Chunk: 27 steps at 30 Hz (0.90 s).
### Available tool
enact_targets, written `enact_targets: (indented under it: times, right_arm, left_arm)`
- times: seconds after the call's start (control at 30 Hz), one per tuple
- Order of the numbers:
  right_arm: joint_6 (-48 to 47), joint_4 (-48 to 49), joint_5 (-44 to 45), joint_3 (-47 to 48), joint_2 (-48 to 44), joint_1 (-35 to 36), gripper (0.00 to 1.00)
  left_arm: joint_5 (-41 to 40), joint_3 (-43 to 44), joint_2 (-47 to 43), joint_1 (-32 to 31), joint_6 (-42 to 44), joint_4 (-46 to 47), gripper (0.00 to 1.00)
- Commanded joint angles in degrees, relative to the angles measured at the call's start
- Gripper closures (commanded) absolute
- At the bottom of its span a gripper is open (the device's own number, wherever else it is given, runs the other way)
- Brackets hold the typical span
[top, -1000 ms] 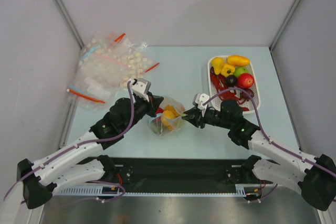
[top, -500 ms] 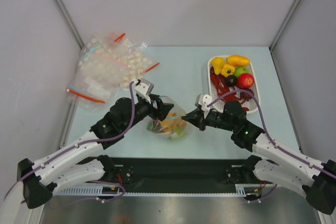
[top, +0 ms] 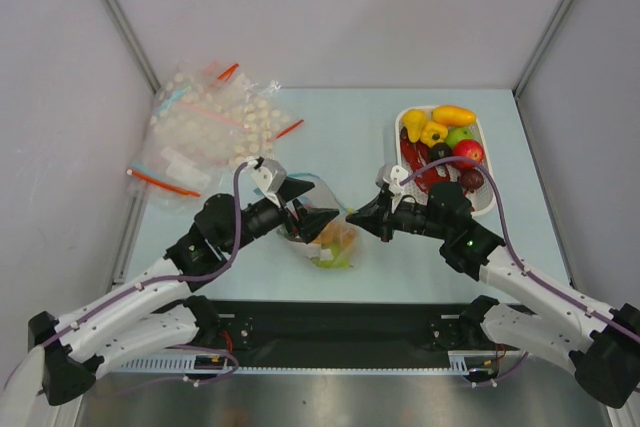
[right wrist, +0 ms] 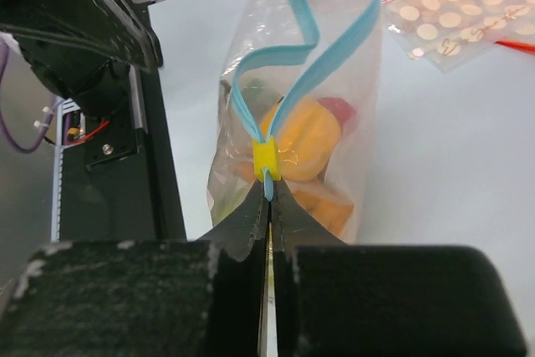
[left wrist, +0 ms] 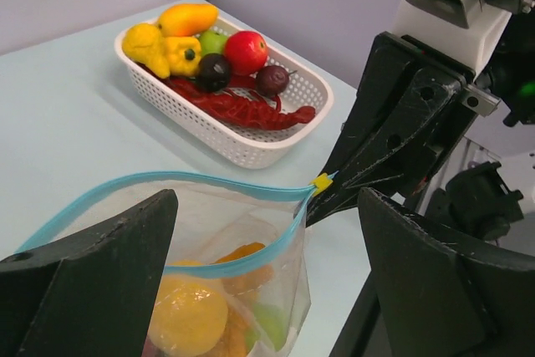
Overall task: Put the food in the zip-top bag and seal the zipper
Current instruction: Zip the zipper food storage bag at the center of the board.
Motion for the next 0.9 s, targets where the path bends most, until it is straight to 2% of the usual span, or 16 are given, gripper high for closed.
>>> enact_targets:
  times: [0.0,0.23,0.53,0.67,0.87]
  right_arm:
    - [1.1,0.0,-4.4,3.5,-1.3,-0.1,1.00]
    - [1.0,-3.1,-11.1,6.1,0.1,0.1,1.00]
    - [0.1,-3.3,-13.3,6.0,-0.9,0.8,1.00]
    - [-0.5,-3.3,-13.9,6.0,-0.9,1.2,1.00]
    - [-0.8,-3.5,-14.5,6.3,-0.2,1.7,1.00]
  left_arm:
    - [5.1,0.1,1.0,-0.3,2.3,3.6,0.06]
    - [8.0,0.1,-0.1,-1.0,4.1,4.2,0.09]
    - [12.9,1.9,2.7,-3.1,6.0,3.7,0.27]
    - [14.2,2.6,4.1,-3.5,6.3,3.6,0.32]
    - [14.6,2.7,4.7,-4.0,6.5,3.6,0.29]
